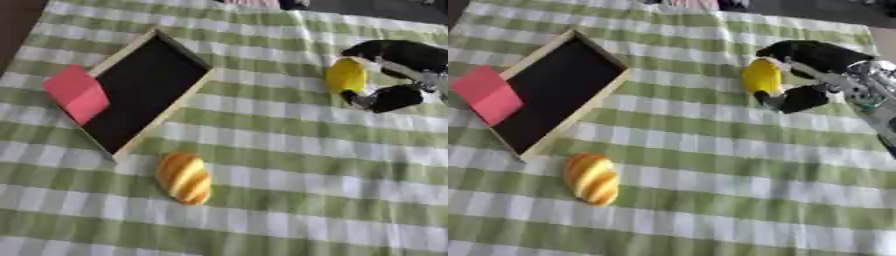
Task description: Pick up objects on the table and place them in the box.
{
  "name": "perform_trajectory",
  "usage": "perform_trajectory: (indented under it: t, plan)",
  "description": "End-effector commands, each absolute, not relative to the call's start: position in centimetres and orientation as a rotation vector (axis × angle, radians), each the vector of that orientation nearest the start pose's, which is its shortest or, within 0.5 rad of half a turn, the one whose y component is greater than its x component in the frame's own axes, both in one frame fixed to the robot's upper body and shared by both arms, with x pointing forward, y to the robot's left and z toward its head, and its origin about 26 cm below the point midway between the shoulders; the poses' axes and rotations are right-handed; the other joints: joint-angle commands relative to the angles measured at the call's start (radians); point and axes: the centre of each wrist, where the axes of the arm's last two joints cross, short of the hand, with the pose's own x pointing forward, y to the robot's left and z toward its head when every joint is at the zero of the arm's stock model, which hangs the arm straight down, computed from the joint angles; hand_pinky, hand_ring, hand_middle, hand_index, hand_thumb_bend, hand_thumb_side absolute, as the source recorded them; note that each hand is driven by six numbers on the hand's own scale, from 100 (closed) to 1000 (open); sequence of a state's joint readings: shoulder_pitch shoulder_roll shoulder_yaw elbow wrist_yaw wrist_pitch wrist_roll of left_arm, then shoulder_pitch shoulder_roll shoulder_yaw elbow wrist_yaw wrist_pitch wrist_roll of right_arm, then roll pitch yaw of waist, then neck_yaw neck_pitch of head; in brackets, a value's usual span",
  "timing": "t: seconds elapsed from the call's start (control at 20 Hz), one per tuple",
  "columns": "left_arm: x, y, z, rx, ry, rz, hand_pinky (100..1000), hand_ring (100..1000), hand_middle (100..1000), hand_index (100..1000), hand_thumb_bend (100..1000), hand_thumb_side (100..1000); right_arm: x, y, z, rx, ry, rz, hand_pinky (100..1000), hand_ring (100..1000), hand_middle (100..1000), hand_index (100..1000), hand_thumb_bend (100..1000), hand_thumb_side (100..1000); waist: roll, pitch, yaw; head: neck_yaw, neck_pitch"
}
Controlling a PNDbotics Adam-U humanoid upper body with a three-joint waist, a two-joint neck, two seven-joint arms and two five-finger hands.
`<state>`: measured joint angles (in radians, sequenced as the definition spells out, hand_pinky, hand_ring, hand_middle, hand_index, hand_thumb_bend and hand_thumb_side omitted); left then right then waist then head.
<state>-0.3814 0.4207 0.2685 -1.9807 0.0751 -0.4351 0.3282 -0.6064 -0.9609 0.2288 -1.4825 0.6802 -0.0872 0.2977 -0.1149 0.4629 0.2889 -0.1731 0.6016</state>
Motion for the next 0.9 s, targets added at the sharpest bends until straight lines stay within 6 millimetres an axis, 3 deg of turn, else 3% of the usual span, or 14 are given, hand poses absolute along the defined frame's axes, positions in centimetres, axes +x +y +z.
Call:
perform_trajectory:
  t: [0.05,0.2,0.35,0.4,0.55,0.7,0.8,0.9]
  plan:
    - [29.32,33.11,26.26,-0.494,3.308,-0.162,681,770,719,828,100,613,37.12,-38.05,26.34,-1.252,-1.339,1.562,980,997,906,1000,237,663,0.004,-0.015,0.002,-0.005,-0.017]
    - [29.32,33.13,26.23,-0.490,3.308,-0.171,681,769,718,826,100,613,37.28,-38.34,26.12,-1.256,-1.323,1.552,967,989,892,1000,209,652,0.004,-0.009,0.004,-0.007,-0.019]
    - [29.33,33.10,26.20,-0.486,3.311,-0.174,681,769,716,826,100,613,37.46,-38.47,26.14,-1.256,-1.341,1.515,929,960,839,982,100,586,0.004,-0.006,0.005,-0.009,-0.022]
    - [29.34,33.08,26.20,-0.485,3.313,-0.173,681,769,716,825,100,613,37.49,-38.47,26.13,-1.253,-1.350,1.503,927,958,835,981,100,579,0.004,-0.005,0.005,-0.009,-0.023]
    - [29.35,33.04,26.20,-0.482,3.315,-0.178,682,770,714,825,100,613,37.56,-38.35,26.14,-1.226,-1.397,1.453,889,924,775,942,100,425,0.005,-0.006,0.006,-0.012,-0.023]
    - [29.37,33.01,26.18,-0.481,3.318,-0.177,682,770,714,826,100,613,37.53,-38.14,26.25,-1.206,-1.446,1.416,877,914,776,918,100,354,0.006,-0.007,0.007,-0.013,-0.026]
    - [29.37,33.01,26.16,-0.481,3.319,-0.178,682,770,713,826,100,613,37.46,-37.99,26.44,-1.215,-1.487,1.397,845,876,728,861,100,322,0.007,-0.009,0.007,-0.013,-0.026]
    - [29.38,32.98,26.15,-0.479,3.321,-0.179,682,769,713,826,100,613,37.34,-37.85,26.68,-1.269,-1.546,1.369,803,820,641,738,100,334,0.006,-0.011,0.007,-0.015,-0.027]
